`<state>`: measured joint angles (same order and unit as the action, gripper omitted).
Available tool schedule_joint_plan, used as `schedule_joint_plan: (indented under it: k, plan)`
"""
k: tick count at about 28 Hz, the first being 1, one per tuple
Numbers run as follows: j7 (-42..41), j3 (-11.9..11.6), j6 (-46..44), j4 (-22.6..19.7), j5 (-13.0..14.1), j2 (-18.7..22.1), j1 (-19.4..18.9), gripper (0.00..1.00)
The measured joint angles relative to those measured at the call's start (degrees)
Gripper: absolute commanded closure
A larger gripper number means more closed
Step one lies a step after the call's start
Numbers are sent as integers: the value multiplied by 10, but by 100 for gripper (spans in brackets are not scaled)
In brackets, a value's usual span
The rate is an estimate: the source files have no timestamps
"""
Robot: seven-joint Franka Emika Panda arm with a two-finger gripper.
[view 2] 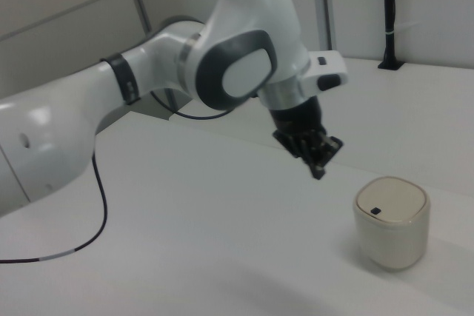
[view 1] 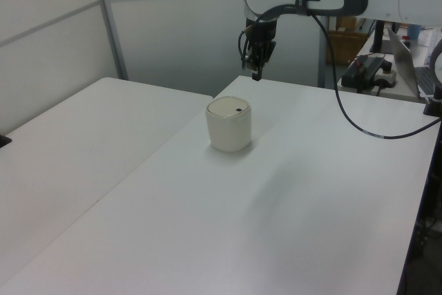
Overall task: Open the trash can
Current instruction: 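Move the gripper down to the lid of the cream trash can, then push the lid edge upward with the gripper to flip it open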
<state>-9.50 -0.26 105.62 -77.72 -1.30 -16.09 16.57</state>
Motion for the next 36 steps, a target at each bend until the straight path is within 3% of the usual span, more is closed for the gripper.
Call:
schedule_joint_plan:
  k: [14,21,30,36]
  plan:
    - [0,0,231,-8,0,-113,20,100]
    - [0,0,281,-8,0,-160,22,100]
    - [0,0,282,-4,3,-157,22,100]
    - [0,0,269,3,49,-131,22,100]
